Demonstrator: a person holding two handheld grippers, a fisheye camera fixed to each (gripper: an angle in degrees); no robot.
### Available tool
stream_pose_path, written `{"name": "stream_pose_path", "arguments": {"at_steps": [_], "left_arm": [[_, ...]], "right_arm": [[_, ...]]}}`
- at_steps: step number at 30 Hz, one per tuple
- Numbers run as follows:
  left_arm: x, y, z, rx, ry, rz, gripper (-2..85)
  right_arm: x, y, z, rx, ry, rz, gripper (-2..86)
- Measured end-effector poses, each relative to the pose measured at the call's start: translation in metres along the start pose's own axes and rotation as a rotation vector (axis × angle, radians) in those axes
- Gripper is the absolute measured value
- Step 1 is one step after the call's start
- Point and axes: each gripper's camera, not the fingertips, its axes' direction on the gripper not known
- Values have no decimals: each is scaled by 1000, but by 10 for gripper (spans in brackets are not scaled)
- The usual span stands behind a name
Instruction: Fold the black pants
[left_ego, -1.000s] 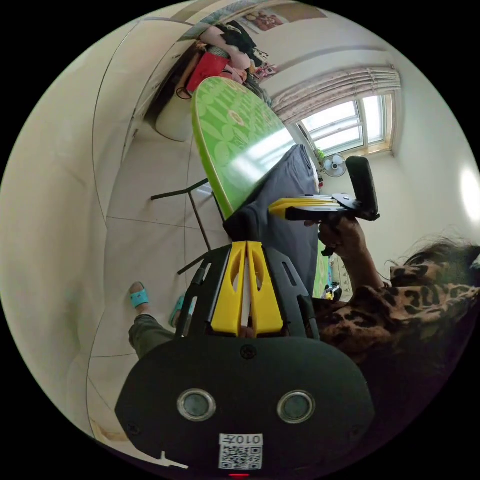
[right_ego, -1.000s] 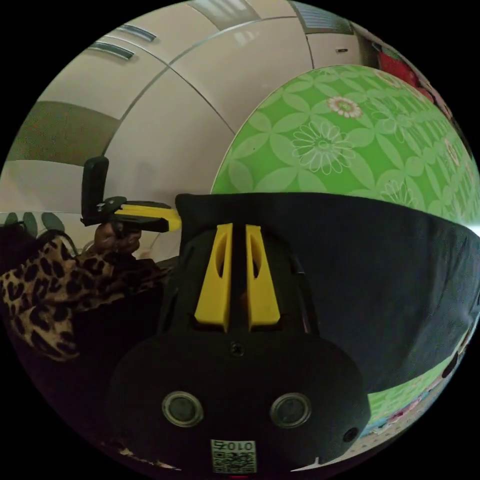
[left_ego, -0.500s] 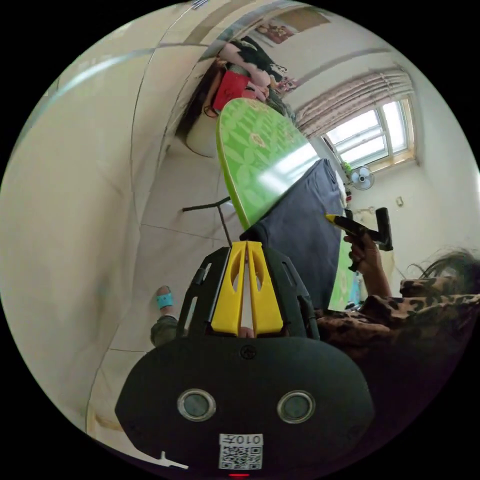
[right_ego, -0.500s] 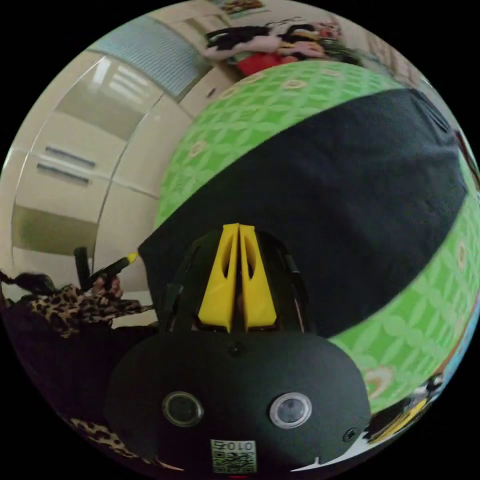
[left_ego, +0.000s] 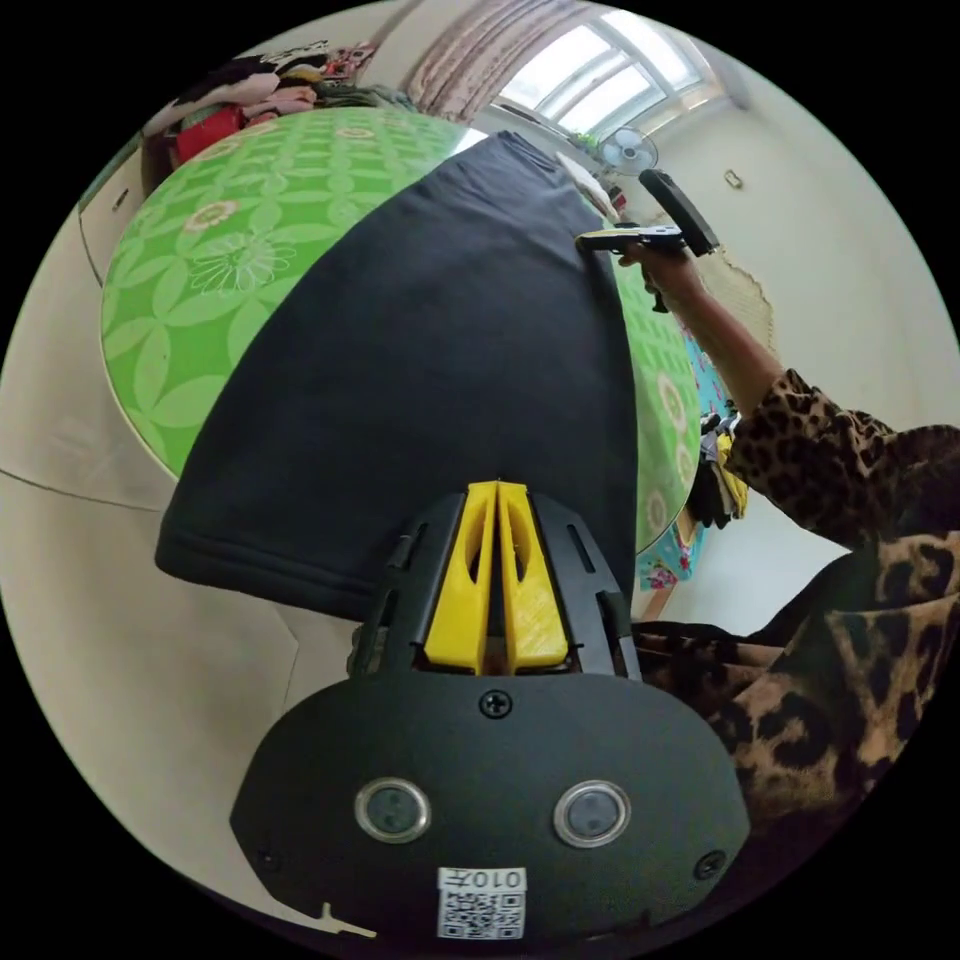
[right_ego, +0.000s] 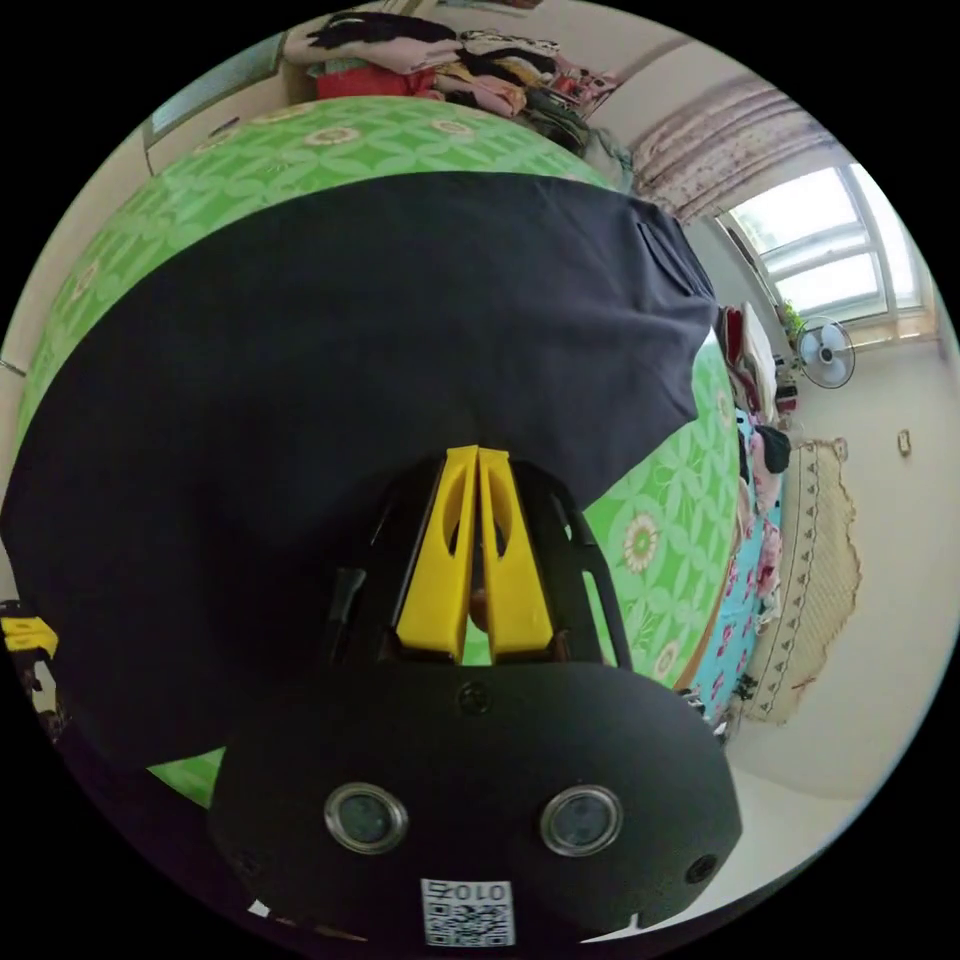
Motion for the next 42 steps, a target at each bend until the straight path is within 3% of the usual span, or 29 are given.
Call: {"name": "stream_pose_path", "arguments": {"at_steps": [4,8,11,13,15,17,19,28,32,37,42], "left_arm": [[-9,-21,8,-87,-57,57,-4],[-40,-34,-10,-129,-292,-20,-4],[-70,-32,-29,-132,-451,-189,-4],[-55,-26,-46,-40,-577,-214,-3],[-25,-23,-49,44,-496,-152,-3],[10,-28,-10,-31,-379,-64,-3],[23,-25,23,-81,-403,-25,-3],[-34,0,66,-83,-112,-92,-4],[-41,0,77,-112,-102,-62,-4],[-47,-2,89,-155,-83,-65,-3],[-35,-6,90,-157,-120,-132,-3]], "right_arm": [[-46,26,-8,-100,117,-9,21],[-85,50,-18,-79,153,-29,20],[-74,63,-38,25,42,34,20],[-30,83,-55,143,-19,184,21],[-2,85,-52,147,-65,205,22],[13,71,-36,61,-112,181,24],[18,54,-33,56,-92,183,24],[-16,-50,-38,7,36,69,24],[-43,-95,-30,-43,144,31,25],[-59,-119,-17,2,479,-57,22],[9,-158,7,35,411,-2,21]]}}
